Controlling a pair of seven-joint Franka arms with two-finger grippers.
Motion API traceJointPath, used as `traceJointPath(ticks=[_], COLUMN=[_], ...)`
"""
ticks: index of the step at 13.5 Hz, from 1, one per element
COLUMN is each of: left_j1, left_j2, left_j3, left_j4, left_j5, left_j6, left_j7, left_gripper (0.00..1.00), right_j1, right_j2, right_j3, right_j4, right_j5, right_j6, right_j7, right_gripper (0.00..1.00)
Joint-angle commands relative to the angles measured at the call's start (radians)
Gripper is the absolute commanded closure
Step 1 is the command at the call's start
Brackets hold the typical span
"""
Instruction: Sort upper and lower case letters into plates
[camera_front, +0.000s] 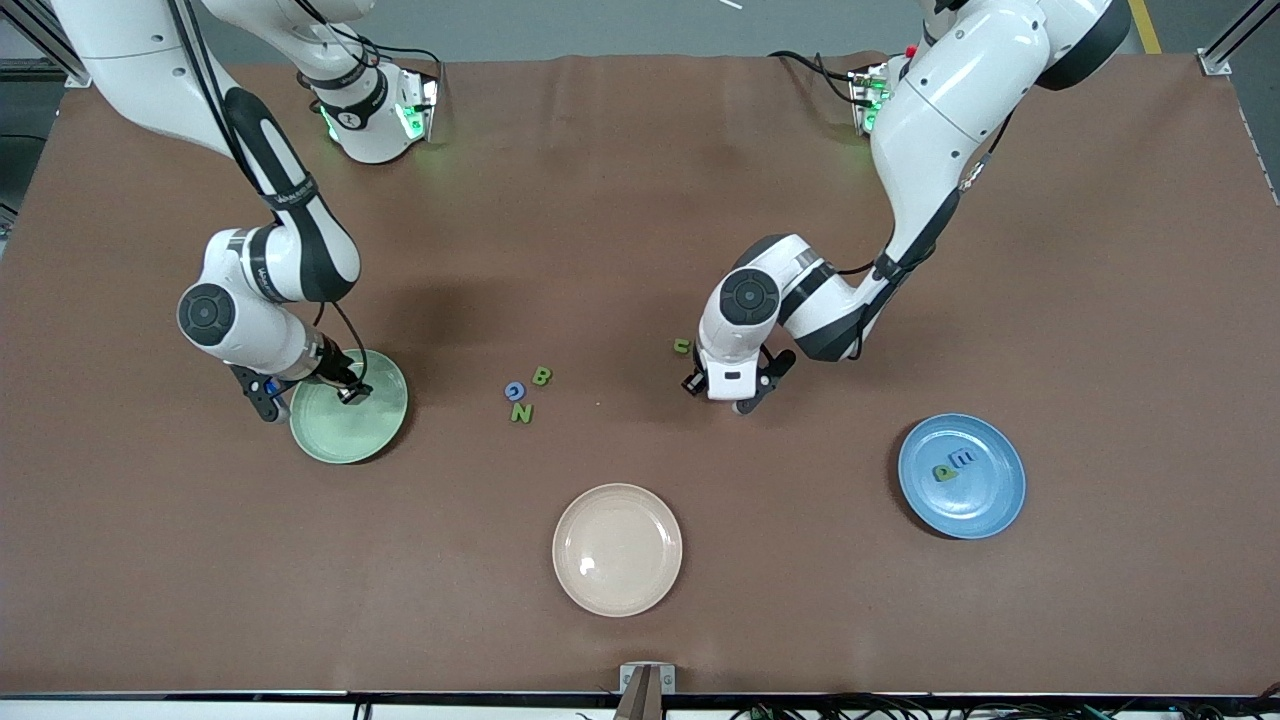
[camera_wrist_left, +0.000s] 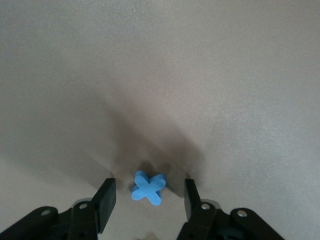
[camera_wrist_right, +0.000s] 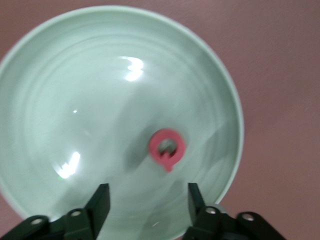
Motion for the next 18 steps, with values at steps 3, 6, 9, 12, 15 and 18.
traceJointPath(ticks=[3,6,9,12,15,18], left_j1=[-0.005,0.008,0.062,0.152,0.281,0.387], left_j2=[0.001,-0.002,-0.025,-0.067,-0.085,-0.090], left_j3=[0.004,0.006,0.006,0.006,0.006,0.004], left_j4=[0.003,0.013,0.040,0.049,0.071,0.082], left_j5=[0.026,0.027,0.078,0.151,0.155,0.155], left_j6=[0.010,0.010,-0.009,-0.052,-0.087,-0.130], left_j7=[-0.019,-0.005,0.017,0.120,0.370,0.590], left_gripper=[0.61,0.96,0.99,0.99,0.99,0.99], right_j1=[0.158,0.246,0.315,0.353,0.421,0.462], right_j2=[-0.011,0.040,0.167,0.245,0.250,0.249], right_j3=[0.004,0.004,0.003,0.003,0.001,0.003], right_j4=[0.103,0.168,0.332,0.427,0.423,0.394], right_j5=[0.019,0.036,0.035,0.021,-0.005,-0.101], right_j6=[-0.087,-0.078,-0.088,-0.090,-0.087,-0.076], right_j7=[0.265,0.418,0.592,0.678,0.603,0.565], right_gripper=[0.00,0.00,0.00,0.00,0.00,0.00])
